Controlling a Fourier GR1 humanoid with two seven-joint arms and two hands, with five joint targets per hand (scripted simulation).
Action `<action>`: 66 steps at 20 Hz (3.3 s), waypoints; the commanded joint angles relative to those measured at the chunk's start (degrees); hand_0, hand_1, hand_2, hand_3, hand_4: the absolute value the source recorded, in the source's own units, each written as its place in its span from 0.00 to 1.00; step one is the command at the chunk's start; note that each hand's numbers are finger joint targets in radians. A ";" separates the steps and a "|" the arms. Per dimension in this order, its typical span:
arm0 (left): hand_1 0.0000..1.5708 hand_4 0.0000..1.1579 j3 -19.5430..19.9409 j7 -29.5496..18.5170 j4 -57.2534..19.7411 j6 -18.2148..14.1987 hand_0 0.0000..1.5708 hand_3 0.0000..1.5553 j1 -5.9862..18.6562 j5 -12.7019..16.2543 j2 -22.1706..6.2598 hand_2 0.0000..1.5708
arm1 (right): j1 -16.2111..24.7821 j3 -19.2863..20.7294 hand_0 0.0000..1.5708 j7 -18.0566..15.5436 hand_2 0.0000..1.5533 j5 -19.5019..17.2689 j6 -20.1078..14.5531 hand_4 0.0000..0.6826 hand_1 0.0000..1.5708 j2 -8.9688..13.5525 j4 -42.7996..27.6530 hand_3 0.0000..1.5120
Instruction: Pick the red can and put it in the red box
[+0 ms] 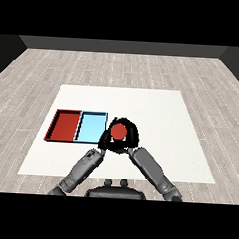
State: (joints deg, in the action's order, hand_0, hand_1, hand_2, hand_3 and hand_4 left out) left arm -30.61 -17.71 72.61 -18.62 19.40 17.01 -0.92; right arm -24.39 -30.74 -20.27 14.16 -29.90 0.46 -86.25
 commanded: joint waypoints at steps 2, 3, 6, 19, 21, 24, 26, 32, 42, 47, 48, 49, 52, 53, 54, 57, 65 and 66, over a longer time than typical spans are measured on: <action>0.00 0.71 -1.09 -1.42 -3.26 -8.89 0.00 0.00 1.68 0.70 0.88 0.00 | -3.16 0.65 0.98 -0.05 0.95 0.88 0.32 0.95 0.98 -0.43 3.10 0.93; 0.24 0.79 0.43 -4.41 -3.77 -8.33 0.24 0.36 2.00 5.06 0.88 0.46 | -2.40 -0.37 0.98 1.38 0.94 0.32 -1.10 0.95 0.98 -0.43 0.96 0.93; 1.00 0.97 -1.85 -4.23 -6.43 -12.57 1.00 0.96 4.30 8.76 0.90 1.00 | -1.35 -0.15 0.96 -4.90 0.94 3.66 1.96 0.95 0.96 -0.45 5.38 0.92; 1.00 0.98 1.81 -7.37 -2.83 -12.47 1.00 0.96 3.38 4.79 0.87 1.00 | 0.33 0.61 0.95 -2.60 0.92 4.52 2.83 0.87 0.95 -0.43 2.50 0.91; 1.00 0.99 -0.08 -9.25 -0.72 -14.43 1.00 0.97 1.57 4.69 0.88 1.00 | -1.01 -1.23 0.79 0.35 0.80 2.49 -1.52 0.00 0.79 -0.45 1.28 0.76; 1.00 0.99 0.07 -10.35 -2.07 -13.91 1.00 0.97 2.47 5.86 0.89 1.00 | -0.87 -1.01 0.00 5.74 0.00 -1.96 -0.81 0.00 0.00 -0.28 1.42 0.00; 1.00 0.99 -0.02 -10.53 -2.19 -13.95 1.00 0.97 2.49 6.01 0.90 1.00 | -0.68 -0.82 0.00 6.98 0.00 -3.47 -0.53 0.00 0.00 -0.45 1.24 0.00; 1.00 0.98 -2.57 -9.39 -3.94 -19.92 1.00 0.97 5.62 7.71 0.89 1.00 | -2.84 -1.89 0.00 2.76 0.00 2.48 -1.87 0.00 0.00 -0.45 7.02 0.00; 1.00 0.98 1.31 -6.76 1.01 -16.58 1.00 0.95 1.16 1.14 0.30 1.00 | -0.13 0.84 0.00 4.35 0.00 -0.59 0.52 0.00 0.00 -0.45 3.57 0.00; 1.00 0.98 2.03 -5.77 0.58 -19.43 1.00 0.93 1.53 0.23 0.89 1.00 | 5.38 5.10 0.00 14.15 0.00 -3.90 5.06 0.00 0.00 0.65 -10.00 0.00; 1.00 0.98 8.04 -7.87 -3.85 -12.65 1.00 0.94 3.72 1.56 -0.88 0.99 | 8.11 6.21 0.00 9.16 0.00 -2.61 7.33 0.00 0.00 1.73 -9.40 0.00; 1.00 0.98 3.39 -2.77 2.63 -18.29 1.00 0.94 1.60 -2.14 0.75 0.99 | 7.37 8.34 0.00 8.51 0.00 -2.09 8.73 0.00 0.00 1.96 -9.26 0.00; 1.00 0.97 8.57 -5.17 -2.15 -14.18 1.00 0.94 5.56 -0.63 -0.98 0.99 | 14.74 8.96 0.00 10.61 0.00 -0.22 10.56 0.00 0.00 7.22 -19.52 0.00; 1.00 0.97 7.66 -5.58 1.64 -13.53 1.00 0.95 0.15 -0.59 -3.42 1.00 | 19.70 7.26 0.00 9.35 0.00 -0.49 8.84 0.00 0.00 6.30 -22.75 0.00; 1.00 0.97 9.48 -4.71 0.21 -13.08 1.00 0.95 2.58 -1.19 -3.13 1.00 | 15.56 12.52 0.00 8.85 0.00 2.47 12.99 0.00 0.00 7.07 -17.77 0.00; 1.00 0.98 13.45 -5.03 -1.67 -12.61 1.00 0.95 4.87 -1.07 -2.80 1.00 | 19.69 13.16 0.00 9.41 0.00 1.61 13.18 0.00 0.00 8.50 -21.47 0.00; 1.00 0.96 20.52 2.34 2.14 -11.30 1.00 0.96 3.29 -2.24 -16.83 1.00 | 26.59 22.17 0.00 7.95 0.00 7.37 18.08 0.00 0.00 13.43 -21.58 0.00; 1.00 0.96 20.67 2.20 2.08 -11.58 1.00 0.96 0.46 -3.32 -19.14 1.00 | 26.02 20.77 0.00 10.65 0.00 5.25 15.70 0.00 0.00 13.41 -23.48 0.00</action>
State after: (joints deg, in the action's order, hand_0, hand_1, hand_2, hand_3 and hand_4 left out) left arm -12.99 -17.27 75.41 -30.73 21.04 14.86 -14.67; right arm -0.36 -12.02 -11.41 19.12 -14.11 12.24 -108.20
